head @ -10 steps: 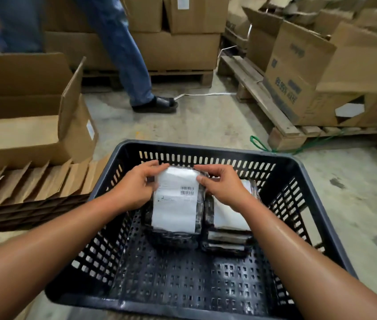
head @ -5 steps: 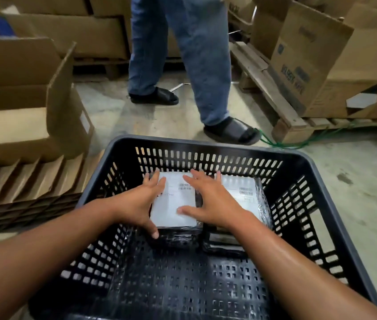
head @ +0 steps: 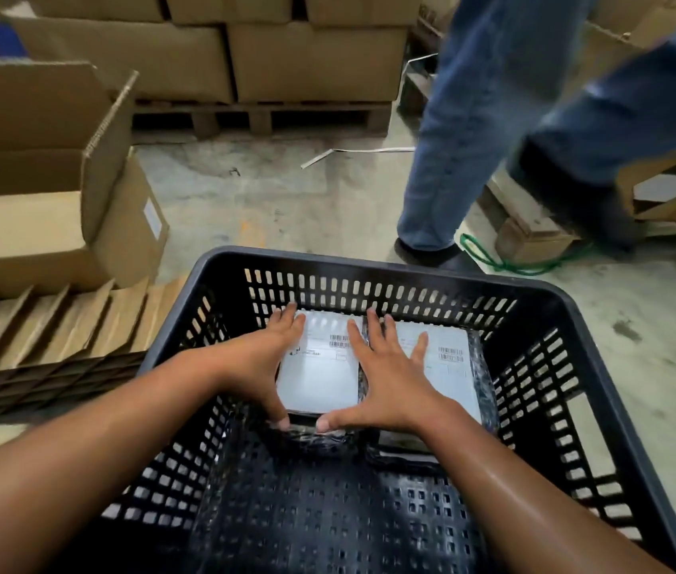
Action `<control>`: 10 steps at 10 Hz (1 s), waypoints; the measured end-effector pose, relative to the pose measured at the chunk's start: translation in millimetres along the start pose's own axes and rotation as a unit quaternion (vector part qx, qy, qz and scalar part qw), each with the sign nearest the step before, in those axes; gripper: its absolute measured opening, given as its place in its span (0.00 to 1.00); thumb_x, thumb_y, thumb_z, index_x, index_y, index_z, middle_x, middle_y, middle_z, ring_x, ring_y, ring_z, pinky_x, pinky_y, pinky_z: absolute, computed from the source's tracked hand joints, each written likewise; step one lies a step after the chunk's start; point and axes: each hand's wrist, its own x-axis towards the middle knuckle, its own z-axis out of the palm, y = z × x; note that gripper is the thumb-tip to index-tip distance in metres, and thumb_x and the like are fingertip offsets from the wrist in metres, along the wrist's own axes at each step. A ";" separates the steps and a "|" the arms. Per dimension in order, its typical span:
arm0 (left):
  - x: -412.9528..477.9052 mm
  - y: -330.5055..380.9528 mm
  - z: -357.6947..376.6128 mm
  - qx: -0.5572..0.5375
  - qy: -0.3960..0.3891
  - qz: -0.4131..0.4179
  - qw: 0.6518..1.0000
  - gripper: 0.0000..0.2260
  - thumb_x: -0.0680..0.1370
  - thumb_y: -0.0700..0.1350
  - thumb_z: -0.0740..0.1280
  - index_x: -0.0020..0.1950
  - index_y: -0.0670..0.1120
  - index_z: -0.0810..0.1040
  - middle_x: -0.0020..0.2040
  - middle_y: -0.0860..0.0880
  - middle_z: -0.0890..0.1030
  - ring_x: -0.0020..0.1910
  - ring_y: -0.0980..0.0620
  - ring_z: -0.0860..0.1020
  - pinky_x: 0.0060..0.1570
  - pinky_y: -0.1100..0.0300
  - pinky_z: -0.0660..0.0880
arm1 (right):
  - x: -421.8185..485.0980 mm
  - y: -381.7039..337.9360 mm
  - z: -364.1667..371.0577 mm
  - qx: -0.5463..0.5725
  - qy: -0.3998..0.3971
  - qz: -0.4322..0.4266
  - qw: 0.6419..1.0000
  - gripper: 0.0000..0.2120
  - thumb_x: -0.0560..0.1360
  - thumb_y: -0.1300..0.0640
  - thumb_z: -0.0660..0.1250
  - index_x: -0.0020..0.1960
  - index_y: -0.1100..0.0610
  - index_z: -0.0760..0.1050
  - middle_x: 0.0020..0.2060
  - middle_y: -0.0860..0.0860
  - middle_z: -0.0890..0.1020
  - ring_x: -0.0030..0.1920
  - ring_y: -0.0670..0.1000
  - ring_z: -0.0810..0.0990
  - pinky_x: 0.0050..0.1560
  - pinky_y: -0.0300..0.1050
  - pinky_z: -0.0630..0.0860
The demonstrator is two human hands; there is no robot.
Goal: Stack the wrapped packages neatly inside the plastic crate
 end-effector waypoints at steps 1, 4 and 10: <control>-2.0 -1.1 1.9 -0.028 0.018 0.010 0.999 0.74 0.53 0.62 0.84 0.81 0.48 0.35 0.80 0.50 0.31 0.78 0.52 0.34 0.75 0.60 0.38 | -0.8 0.5 1.9 0.018 0.012 -0.002 1.000 0.74 0.53 0.15 0.64 0.83 0.48 0.32 0.80 0.53 0.29 0.78 0.56 0.25 0.71 0.76 0.26; -4.7 -3.0 4.1 -0.048 0.042 0.024 0.998 0.73 0.54 0.59 0.85 0.82 0.46 0.38 0.81 0.49 0.33 0.79 0.54 0.35 0.73 0.64 0.37 | -2.9 1.9 3.9 0.024 0.037 -0.011 0.999 0.74 0.52 0.14 0.63 0.84 0.48 0.34 0.82 0.52 0.33 0.81 0.55 0.29 0.72 0.75 0.28; -18.6 7.0 2.3 -0.048 -0.006 -0.011 0.999 0.69 0.60 0.60 0.83 0.80 0.49 0.33 0.78 0.49 0.26 0.79 0.49 0.34 0.78 0.56 0.42 | -16.2 -0.1 -26.0 0.164 0.012 -0.015 0.986 0.56 0.65 0.27 0.74 0.84 0.49 0.56 0.84 0.52 0.47 0.84 0.56 0.43 0.79 0.68 0.37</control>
